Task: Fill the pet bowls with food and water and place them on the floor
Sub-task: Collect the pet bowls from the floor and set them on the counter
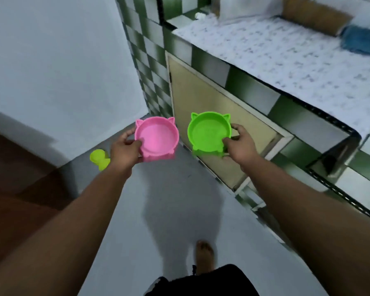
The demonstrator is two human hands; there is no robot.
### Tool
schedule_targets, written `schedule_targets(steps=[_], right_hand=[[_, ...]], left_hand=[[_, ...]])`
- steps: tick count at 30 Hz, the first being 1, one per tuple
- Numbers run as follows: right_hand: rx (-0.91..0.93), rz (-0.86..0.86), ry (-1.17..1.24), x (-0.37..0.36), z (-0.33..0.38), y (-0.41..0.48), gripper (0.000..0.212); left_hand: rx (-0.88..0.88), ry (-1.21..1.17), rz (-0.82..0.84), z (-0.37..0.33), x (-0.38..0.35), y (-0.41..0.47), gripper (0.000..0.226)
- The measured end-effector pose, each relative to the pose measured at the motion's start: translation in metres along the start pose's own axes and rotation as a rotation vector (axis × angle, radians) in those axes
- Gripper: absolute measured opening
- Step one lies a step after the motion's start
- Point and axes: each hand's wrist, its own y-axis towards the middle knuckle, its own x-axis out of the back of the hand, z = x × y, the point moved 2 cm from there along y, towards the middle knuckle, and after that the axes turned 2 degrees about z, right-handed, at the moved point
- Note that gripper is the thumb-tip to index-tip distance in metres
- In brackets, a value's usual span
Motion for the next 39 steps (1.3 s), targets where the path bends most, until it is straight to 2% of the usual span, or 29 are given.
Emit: schedule_targets(steps=[7, 20, 28, 39], right_hand=[[-0.109, -0.2, 0.055, 0.075, -0.035, -0.097, 0.052], [-0.153, -0.513, 0.198, 0.238, -0.107, -0.223, 0.051], [-0.224, -0.685, 0.163, 0.369, -0.174, -0.295, 0.05], [-0.311, -0.831, 0.173, 0.535, -0.265, -0.359, 0.049]], left_hand=[[-0.011, 0.073, 0.245, 0.016, -0.055, -0.059, 0.052], [-0.097, 0.204, 0.609, 0.006, -0.2, -0.177, 0.052], [-0.175, 0.282, 0.733, 0.02, -0.33, -0.285, 0.041], [-0.057, 0.301, 0.812, 0.059, -0.49, -0.415, 0.028]])
